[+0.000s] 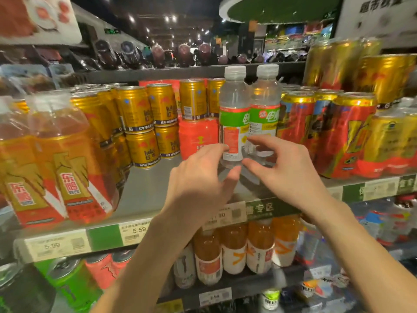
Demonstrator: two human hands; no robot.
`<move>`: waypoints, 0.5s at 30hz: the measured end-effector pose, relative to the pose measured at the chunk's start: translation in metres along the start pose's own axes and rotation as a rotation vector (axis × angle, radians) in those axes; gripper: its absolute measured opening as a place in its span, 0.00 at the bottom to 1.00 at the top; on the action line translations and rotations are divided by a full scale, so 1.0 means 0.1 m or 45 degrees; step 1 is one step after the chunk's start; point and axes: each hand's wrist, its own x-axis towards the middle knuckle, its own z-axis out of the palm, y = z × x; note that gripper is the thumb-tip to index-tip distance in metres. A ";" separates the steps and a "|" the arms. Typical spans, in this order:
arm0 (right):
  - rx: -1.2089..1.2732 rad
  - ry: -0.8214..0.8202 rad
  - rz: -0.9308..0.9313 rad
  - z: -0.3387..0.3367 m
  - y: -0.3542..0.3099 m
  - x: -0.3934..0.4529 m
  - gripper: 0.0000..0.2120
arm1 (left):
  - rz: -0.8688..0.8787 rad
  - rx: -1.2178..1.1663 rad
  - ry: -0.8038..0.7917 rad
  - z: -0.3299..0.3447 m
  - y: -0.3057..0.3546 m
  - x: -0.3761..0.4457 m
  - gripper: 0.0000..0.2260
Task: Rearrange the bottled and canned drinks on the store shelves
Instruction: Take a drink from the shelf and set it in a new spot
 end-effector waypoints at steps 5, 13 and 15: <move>0.123 -0.017 0.035 -0.02 0.13 0.21 0.24 | -0.176 -0.312 -0.038 0.18 -0.01 0.32 0.26; 0.376 -0.268 0.020 -0.13 0.42 0.38 0.22 | -0.356 -0.397 0.198 0.48 0.12 0.77 0.31; 0.374 -0.273 -0.081 -0.15 0.52 0.37 0.26 | -0.371 -0.365 0.277 0.49 0.15 0.78 0.31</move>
